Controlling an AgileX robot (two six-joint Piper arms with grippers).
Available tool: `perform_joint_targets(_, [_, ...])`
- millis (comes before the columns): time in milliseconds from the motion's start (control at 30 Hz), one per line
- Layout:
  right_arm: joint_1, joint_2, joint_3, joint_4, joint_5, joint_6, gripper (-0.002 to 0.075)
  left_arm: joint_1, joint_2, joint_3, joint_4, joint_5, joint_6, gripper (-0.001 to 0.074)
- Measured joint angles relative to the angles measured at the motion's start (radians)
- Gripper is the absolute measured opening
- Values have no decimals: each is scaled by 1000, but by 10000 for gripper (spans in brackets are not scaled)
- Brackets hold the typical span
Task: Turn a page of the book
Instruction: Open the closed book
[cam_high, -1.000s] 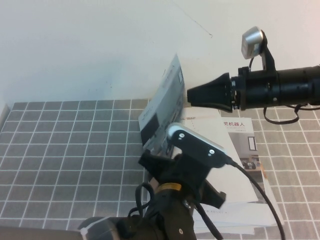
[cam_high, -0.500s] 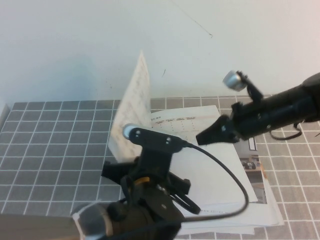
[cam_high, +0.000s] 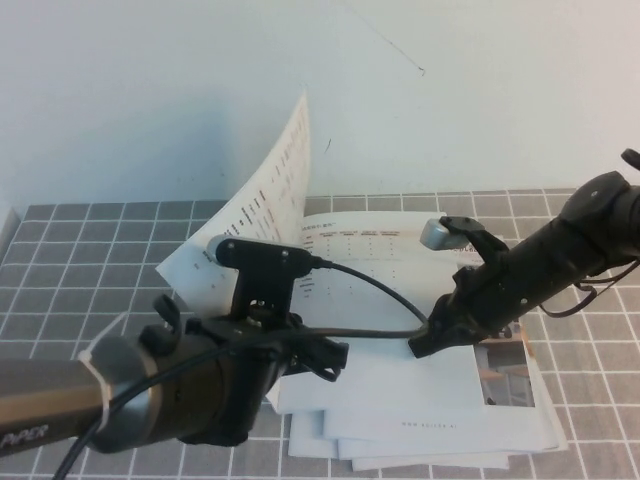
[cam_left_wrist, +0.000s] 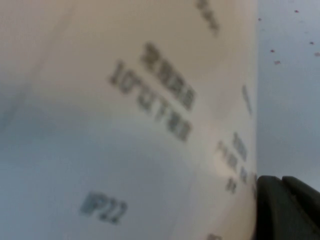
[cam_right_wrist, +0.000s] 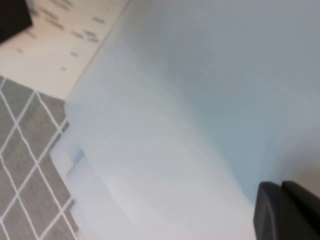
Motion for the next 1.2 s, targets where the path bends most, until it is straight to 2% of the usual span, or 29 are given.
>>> perform_joint_targets(167, [4, -12, -9, -100, -2, 110, 0, 52, 0, 0, 0, 14, -11, -4])
perform_joint_targets(367, [5, -37, -12, -169, -7, 137, 0, 74, 0, 0, 0, 27, -11, -4])
perform_joint_targets(733, [5, -117, -5, -412, -20, 226, -1, 74, 0, 5, 6, 178, -2, -4])
perform_joint_targets(967, [5, -117, -3, -550, -20, 325, -1, 77, 0, 39, 12, 174, -2, -4])
perform_joint_targets(1200, [5, -149, 1, -564, -20, 352, -1, 82, 0, 119, 18, 185, -35, -4])
